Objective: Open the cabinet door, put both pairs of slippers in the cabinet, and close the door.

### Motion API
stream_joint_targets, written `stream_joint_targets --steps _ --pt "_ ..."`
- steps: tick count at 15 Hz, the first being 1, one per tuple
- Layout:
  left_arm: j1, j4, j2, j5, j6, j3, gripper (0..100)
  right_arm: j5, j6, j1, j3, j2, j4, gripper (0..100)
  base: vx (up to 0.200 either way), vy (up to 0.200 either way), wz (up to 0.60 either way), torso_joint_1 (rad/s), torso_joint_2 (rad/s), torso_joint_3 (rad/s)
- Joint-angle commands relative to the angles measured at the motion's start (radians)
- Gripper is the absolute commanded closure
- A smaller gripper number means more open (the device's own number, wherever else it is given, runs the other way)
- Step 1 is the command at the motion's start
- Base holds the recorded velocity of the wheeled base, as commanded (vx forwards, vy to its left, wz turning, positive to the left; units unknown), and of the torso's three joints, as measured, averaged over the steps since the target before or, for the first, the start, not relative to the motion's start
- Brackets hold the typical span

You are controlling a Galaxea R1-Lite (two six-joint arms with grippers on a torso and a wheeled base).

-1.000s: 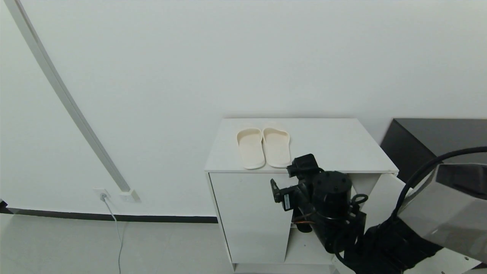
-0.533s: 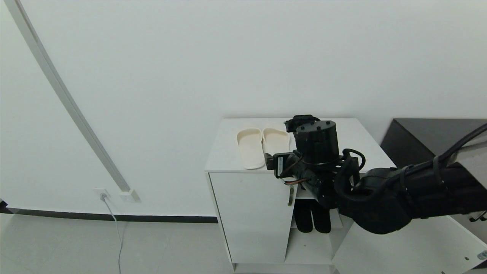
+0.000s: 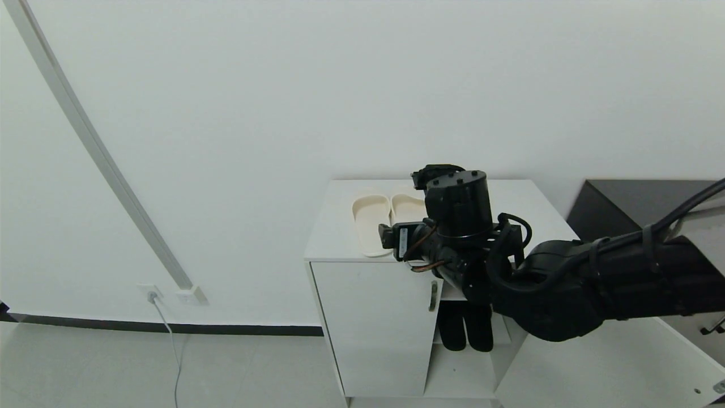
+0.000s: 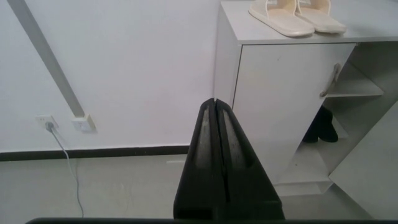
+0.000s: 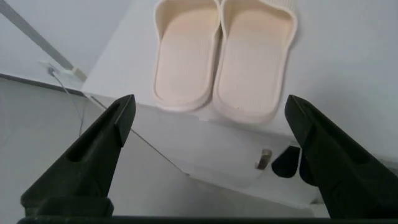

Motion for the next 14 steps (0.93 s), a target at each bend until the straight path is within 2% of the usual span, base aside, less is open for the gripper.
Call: stream_joint_targets --steps 1,6,8,14 --pt "0.000 0.000 0.000 0.000 0.000 0.000 100 0.001 -0.001 0.004 -0.001 0.028 -0.003 0 0.200 0.000 0.00 0.007 -0.02 0.002" --pt "0.000 0.000 0.000 0.000 0.000 0.000 100 -0.012 -0.017 0.041 -0.007 0.105 -0.044 0 0.200 0.000 0.00 0.007 0.00 0.000" --pt "0.000 0.000 0.000 0.000 0.000 0.000 100 -0.013 -0.064 0.040 -0.027 0.159 -0.127 0 0.000 0.000 0.00 0.000 0.00 0.000" --pt "0.000 0.000 0.000 0.000 -0.002 0.000 100 -0.029 -0.067 0.006 -0.129 0.278 -0.139 0 0.000 0.000 0.00 0.000 0.00 0.000"
